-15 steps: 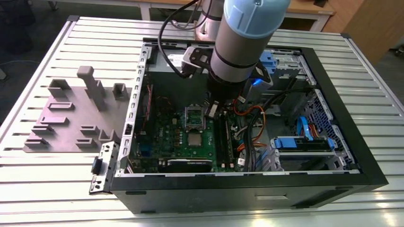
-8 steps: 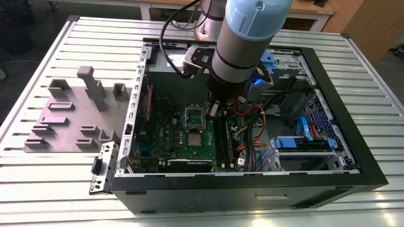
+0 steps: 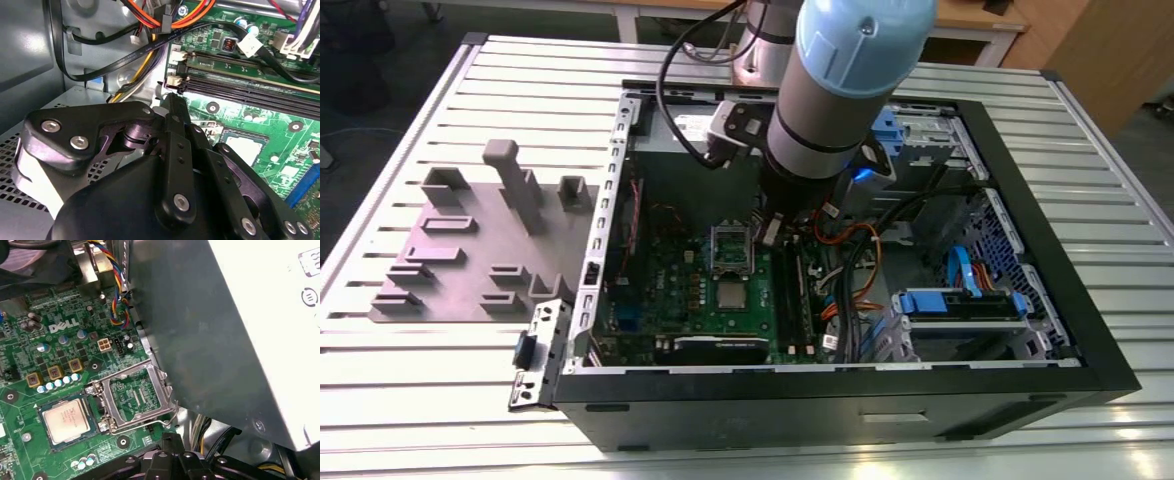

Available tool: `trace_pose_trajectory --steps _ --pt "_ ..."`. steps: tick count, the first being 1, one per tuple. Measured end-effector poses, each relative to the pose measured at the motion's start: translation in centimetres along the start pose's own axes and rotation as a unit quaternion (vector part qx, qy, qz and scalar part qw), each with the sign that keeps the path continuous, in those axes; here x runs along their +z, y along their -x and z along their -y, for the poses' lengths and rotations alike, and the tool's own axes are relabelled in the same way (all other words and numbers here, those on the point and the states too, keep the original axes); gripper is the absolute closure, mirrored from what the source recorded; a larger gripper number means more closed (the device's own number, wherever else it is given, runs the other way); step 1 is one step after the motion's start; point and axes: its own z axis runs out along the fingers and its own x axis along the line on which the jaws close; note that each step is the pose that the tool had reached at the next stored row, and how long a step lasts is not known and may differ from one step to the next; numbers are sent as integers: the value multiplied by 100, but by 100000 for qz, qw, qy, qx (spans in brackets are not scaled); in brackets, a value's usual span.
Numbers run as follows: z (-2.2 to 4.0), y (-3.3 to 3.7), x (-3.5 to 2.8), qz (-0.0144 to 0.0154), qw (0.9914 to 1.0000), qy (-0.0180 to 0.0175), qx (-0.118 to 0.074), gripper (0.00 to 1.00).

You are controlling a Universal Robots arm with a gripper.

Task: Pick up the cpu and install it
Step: 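Close the cpu cover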

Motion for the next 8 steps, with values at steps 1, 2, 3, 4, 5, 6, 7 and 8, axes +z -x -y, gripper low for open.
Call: trace_pose_trajectory --steps 1,2,3,4,5,6,7,8 --pt "1 0 6 228 100000 91 -15 89" --pt "1 0 10 483 99999 197 -30 89" --pt "1 0 13 787 99996 327 -47 89" --pt "1 0 17 1076 99993 447 -60 89" --pt "2 -1 21 1277 99990 528 -68 89" --pt "2 -1 25 1355 99989 554 -70 89" --pt "3 -2 30 1390 99989 566 -73 89" --pt "3 -2 33 1396 99989 575 -73 89"
